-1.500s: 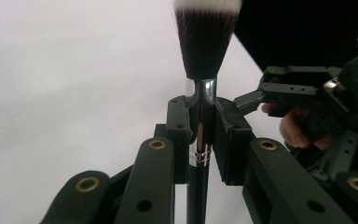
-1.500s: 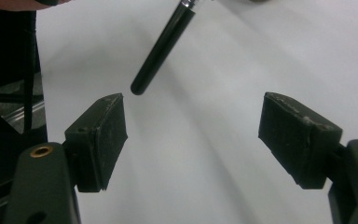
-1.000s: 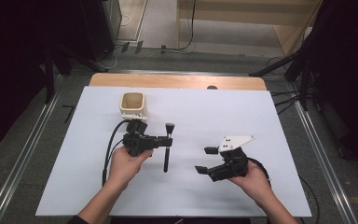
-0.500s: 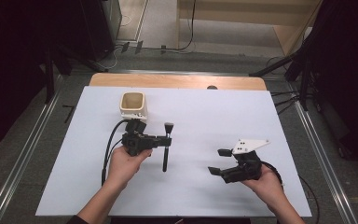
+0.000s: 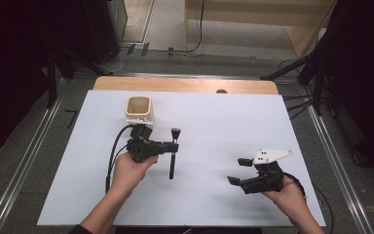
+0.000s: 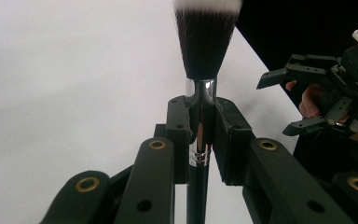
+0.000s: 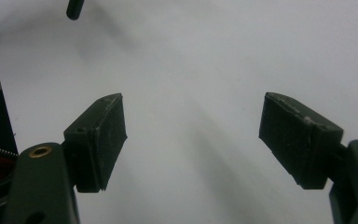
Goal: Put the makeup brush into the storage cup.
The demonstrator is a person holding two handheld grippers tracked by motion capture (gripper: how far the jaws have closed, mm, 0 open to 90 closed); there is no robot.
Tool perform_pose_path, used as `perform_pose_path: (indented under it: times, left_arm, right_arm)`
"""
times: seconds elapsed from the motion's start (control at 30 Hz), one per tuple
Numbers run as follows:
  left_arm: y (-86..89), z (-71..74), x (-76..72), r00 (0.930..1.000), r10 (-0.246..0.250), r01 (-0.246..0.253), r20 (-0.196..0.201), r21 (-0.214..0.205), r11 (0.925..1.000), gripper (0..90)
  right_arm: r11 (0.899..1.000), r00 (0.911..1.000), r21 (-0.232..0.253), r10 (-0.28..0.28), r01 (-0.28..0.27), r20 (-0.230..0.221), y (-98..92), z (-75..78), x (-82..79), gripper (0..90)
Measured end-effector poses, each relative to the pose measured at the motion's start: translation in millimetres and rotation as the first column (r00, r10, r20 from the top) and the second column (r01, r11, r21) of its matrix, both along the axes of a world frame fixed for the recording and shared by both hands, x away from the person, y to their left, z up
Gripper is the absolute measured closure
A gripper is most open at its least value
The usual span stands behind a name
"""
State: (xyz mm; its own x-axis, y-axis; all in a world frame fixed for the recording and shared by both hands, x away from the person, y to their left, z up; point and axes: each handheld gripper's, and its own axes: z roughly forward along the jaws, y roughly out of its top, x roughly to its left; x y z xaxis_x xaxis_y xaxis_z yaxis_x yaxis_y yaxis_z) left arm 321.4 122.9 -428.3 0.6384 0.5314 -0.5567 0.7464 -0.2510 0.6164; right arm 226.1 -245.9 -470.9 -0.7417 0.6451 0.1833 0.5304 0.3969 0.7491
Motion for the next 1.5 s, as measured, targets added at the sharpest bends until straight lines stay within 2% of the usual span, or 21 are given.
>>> perform_pose_path:
  times: [0.2, 0.23, 0.3, 0.43, 0.7, 0.9, 1.07, 1.5]
  left_arm:
    - [2.0, 0.8, 0.4, 1.0000, 0.001, -0.001, 0.002, -0.004, 1.0000, 78.3]
    - [2.8, 1.3, 0.6, 1.0000, -0.001, 0.001, 0.001, -0.006, 1.0000, 78.3]
    - [3.7, 1.7, 1.0, 1.0000, 0.007, -0.007, 0.002, -0.009, 0.9999, 78.2]
    - [5.8, 2.3, 2.1, 0.9999, 0.012, -0.012, 0.000, -0.013, 0.9998, 78.3]
    - [13.0, 6.0, 5.0, 0.9997, 0.023, -0.023, 0.002, -0.022, 0.9995, 78.3]
    - [19.8, 14.3, 7.5, 0.9993, 0.031, -0.030, 0.023, -0.018, 0.9994, 78.2]
    - [25.9, 19.4, 8.9, 0.9992, 0.035, -0.034, 0.017, -0.026, 0.9991, 78.1]
    - [39.1, 35.9, 10.7, 0.9968, 0.061, -0.060, 0.051, -0.027, 0.9979, 78.1]
  right_arm:
    - [1.000, 0.9998, -0.001, -0.018, 0.018, -0.005, -9.1, -3.4, -3.3, 23.8]
    - [1.000, 0.9997, -0.011, -0.018, 0.018, -0.014, -10.2, -3.9, -4.3, 23.8]
    - [0.999, 1.0000, -0.033, 0.000, 0.000, -0.001, -13.0, -5.7, -4.8, 23.8]
    - [1.000, 0.9998, -0.028, -0.012, 0.012, -0.015, -16.4, -7.0, -3.6, 23.9]
    - [1.000, 1.0000, -0.023, -0.003, 0.003, -0.008, -14.9, -6.8, -2.8, 23.8]
    - [1.000, 0.9999, -0.027, 0.004, -0.004, -0.014, -13.3, -7.7, -2.7, 23.9]
    - [0.999, 0.9999, -0.034, 0.006, -0.006, -0.013, -12.5, -8.3, -2.2, 23.9]
    - [0.999, 0.9997, -0.038, 0.006, -0.007, -0.025, -11.3, -9.6, -1.2, 23.9]
